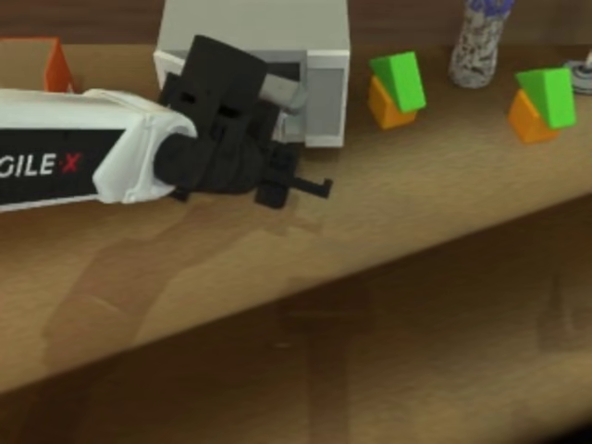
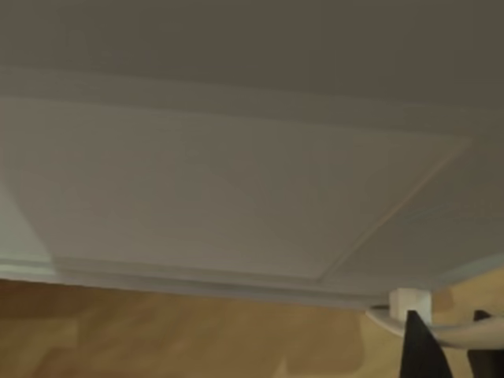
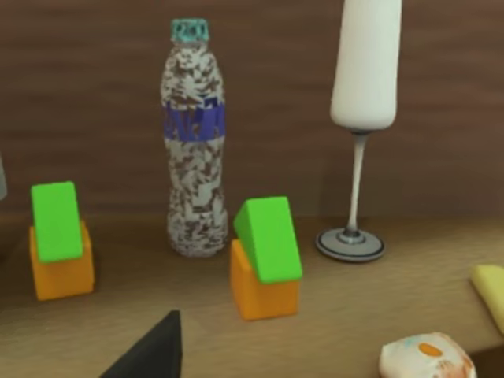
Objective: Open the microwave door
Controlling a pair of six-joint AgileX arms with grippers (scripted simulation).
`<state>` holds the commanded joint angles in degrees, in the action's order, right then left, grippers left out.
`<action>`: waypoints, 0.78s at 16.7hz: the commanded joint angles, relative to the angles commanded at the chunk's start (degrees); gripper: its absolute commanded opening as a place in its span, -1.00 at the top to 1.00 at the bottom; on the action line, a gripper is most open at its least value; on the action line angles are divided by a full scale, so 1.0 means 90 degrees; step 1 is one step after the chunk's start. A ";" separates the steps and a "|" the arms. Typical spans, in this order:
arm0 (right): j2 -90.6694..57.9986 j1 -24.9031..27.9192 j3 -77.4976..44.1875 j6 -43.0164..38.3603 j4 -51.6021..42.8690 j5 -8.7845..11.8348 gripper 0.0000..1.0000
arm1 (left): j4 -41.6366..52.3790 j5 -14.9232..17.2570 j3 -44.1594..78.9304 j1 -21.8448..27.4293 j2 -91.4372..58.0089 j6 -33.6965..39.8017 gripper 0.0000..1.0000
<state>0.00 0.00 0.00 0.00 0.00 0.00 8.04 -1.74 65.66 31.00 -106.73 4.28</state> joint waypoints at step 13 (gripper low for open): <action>0.0000 0.0000 0.0000 0.0000 0.0000 0.0000 -1.00 | -0.0046 0.0231 -0.0171 -0.0097 0.0132 -0.0262 1.00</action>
<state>0.00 0.00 0.00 0.00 0.00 0.00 7.62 0.34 64.12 30.13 -105.55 1.92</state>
